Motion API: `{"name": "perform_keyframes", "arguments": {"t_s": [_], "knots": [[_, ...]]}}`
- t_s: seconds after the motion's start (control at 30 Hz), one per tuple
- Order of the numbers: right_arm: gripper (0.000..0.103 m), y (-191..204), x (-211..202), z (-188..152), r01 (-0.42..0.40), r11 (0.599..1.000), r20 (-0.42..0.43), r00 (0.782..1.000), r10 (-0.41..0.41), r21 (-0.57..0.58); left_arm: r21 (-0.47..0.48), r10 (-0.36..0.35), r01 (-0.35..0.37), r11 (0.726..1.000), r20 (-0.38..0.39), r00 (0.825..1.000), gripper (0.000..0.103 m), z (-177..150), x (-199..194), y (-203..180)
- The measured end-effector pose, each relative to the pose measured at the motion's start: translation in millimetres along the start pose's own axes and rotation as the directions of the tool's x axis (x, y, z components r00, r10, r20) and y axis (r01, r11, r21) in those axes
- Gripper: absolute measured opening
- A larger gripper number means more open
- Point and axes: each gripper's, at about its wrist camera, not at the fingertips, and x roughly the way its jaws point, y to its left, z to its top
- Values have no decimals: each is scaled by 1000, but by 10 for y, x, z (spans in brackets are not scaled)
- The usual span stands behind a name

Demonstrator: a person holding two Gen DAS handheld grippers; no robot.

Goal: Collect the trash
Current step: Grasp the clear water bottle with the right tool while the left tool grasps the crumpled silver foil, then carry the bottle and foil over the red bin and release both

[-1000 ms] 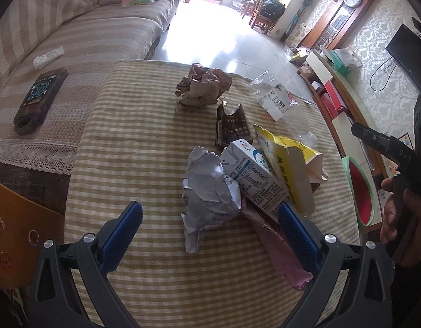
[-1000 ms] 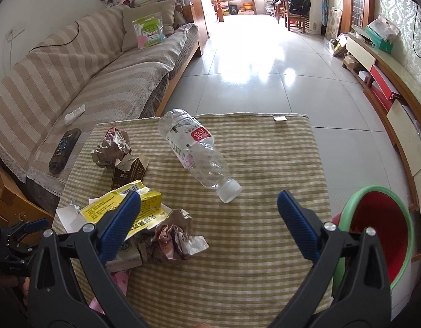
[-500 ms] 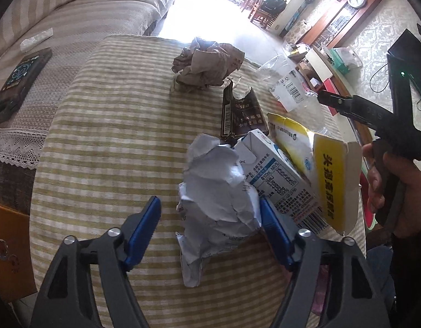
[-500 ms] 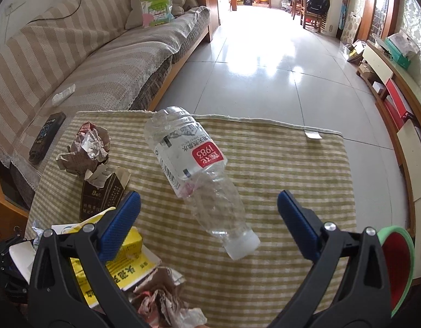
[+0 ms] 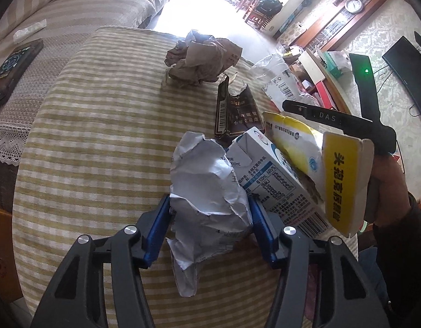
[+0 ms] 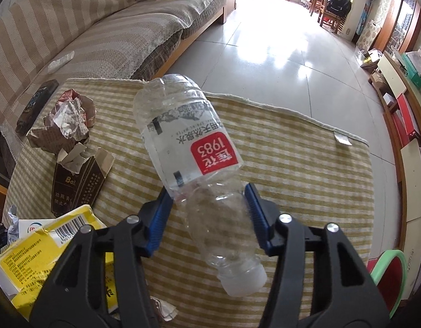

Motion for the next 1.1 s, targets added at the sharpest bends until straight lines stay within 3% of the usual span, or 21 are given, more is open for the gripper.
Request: {"name": "perform_keyframes", "arguments": {"t_s": [0.07,0.4,0.77,1.1], "knots": [[39,-9,-43,-5,-2,1000,9,1000,2,-1,0,2,-2,1000,4,1000,50,-2,-23,-7],[39,-84,-361,-17,1,1000,55,998,-2,18,5,41,-41,999,52,998,48,8,-267,-25],[39,-93,-1164,-44,-16,999,167,986,10,34,-8,76,-76,997,177,981,48,3,-899,-137],[39,-228,-1903,-341,-32,996,243,970,12,79,75,60,-81,994,247,967,48,16,-1341,-661]]}}
